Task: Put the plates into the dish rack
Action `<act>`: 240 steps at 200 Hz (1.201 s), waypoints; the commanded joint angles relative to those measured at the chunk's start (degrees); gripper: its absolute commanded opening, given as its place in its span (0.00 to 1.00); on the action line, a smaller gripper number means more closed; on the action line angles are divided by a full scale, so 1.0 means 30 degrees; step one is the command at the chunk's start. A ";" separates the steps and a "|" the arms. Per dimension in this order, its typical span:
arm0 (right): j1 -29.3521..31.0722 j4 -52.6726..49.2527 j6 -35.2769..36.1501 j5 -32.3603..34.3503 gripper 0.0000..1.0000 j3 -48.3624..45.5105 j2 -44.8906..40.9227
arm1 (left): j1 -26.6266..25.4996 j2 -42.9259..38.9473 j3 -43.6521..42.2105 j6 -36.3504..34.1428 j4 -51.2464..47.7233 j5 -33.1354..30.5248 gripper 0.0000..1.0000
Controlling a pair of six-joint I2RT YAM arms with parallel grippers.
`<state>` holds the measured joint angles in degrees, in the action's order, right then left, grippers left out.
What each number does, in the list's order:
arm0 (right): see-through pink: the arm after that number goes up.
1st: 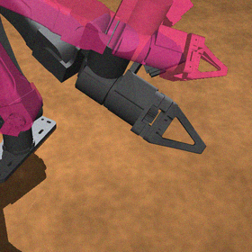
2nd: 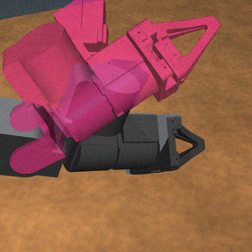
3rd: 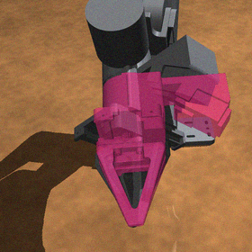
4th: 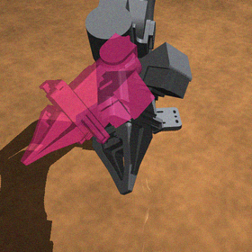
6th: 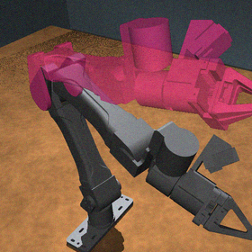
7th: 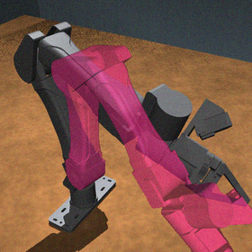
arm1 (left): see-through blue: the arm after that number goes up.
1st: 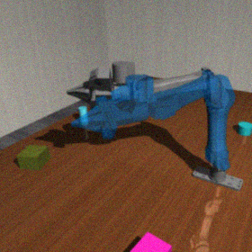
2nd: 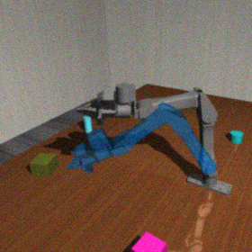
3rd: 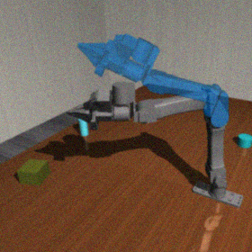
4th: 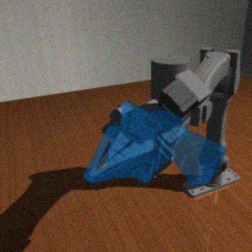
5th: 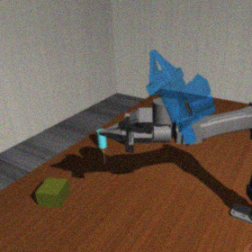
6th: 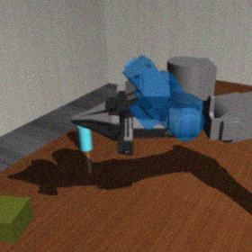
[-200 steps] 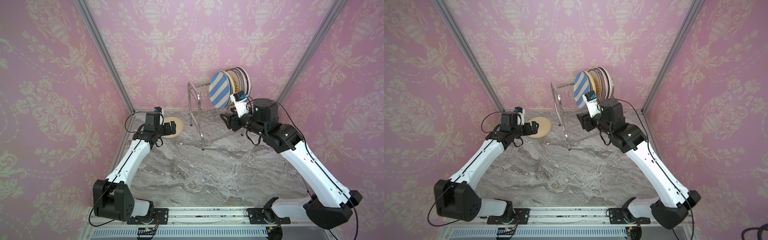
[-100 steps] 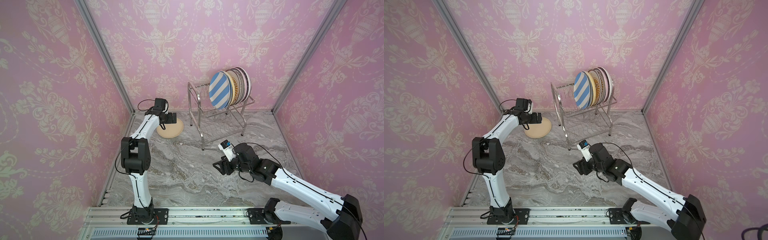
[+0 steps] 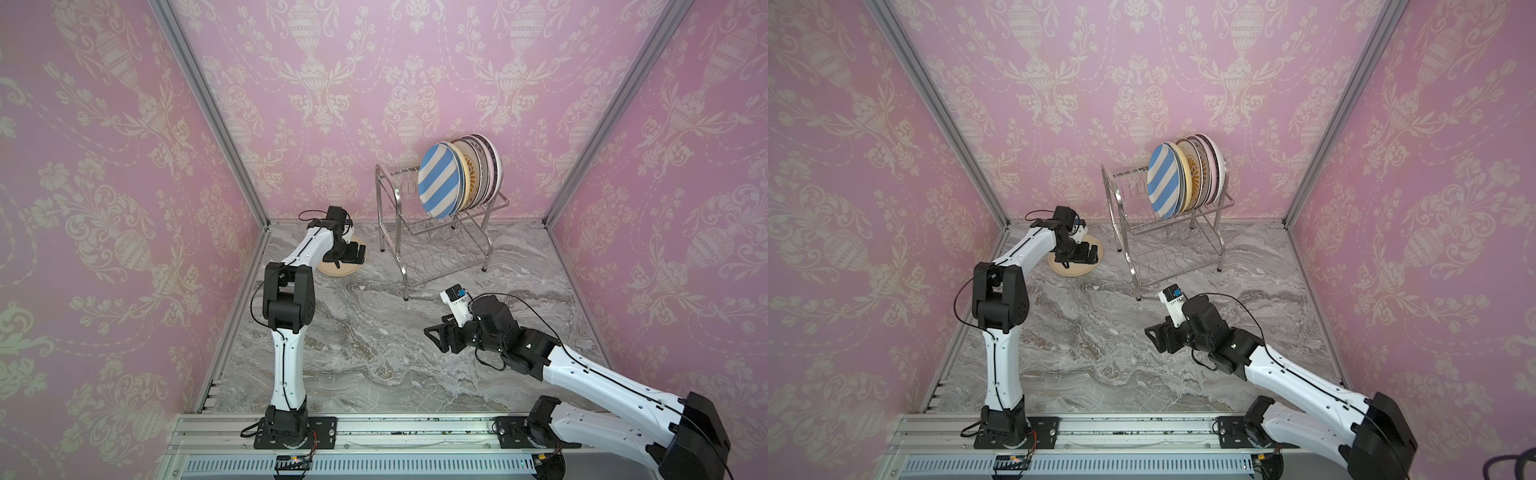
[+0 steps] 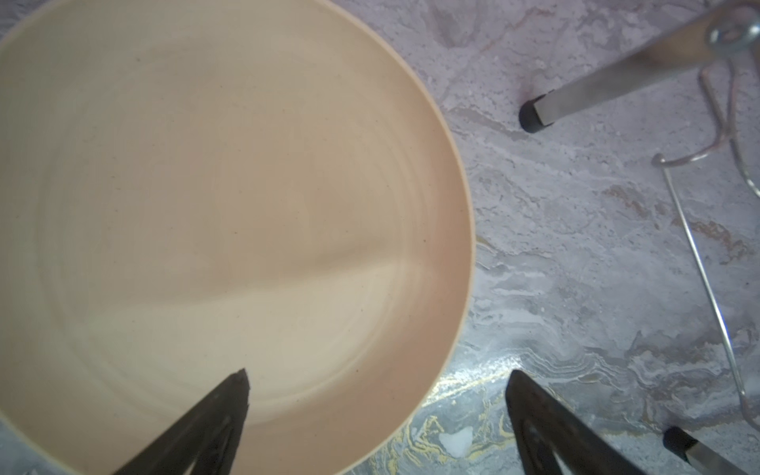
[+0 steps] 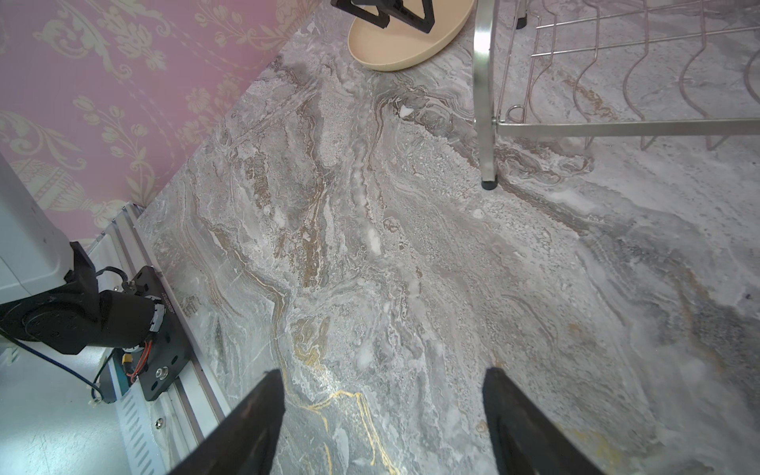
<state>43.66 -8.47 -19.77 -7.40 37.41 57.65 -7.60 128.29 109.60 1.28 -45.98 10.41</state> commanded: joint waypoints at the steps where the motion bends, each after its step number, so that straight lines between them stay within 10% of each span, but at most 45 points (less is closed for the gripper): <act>1: 0.0138 0.0696 -0.0539 0.0690 0.78 -0.0394 -0.0783 | -0.0061 0.0156 -0.0546 -0.1041 -0.0001 0.0581 0.99; 154: 0.0146 0.1681 -0.1320 0.0644 0.78 -0.0781 -0.0541 | 0.0203 -0.1308 -0.5011 0.0942 0.1586 0.2120 0.99; 240: 0.0125 0.2054 -0.1006 -0.0210 0.79 0.0043 0.1350 | -0.0131 -0.5844 -1.2773 0.3314 0.2896 0.3060 0.99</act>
<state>43.66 -3.25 -22.72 -6.20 35.62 59.83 -7.38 111.87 76.75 7.46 -35.38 17.37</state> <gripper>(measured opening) 0.786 0.993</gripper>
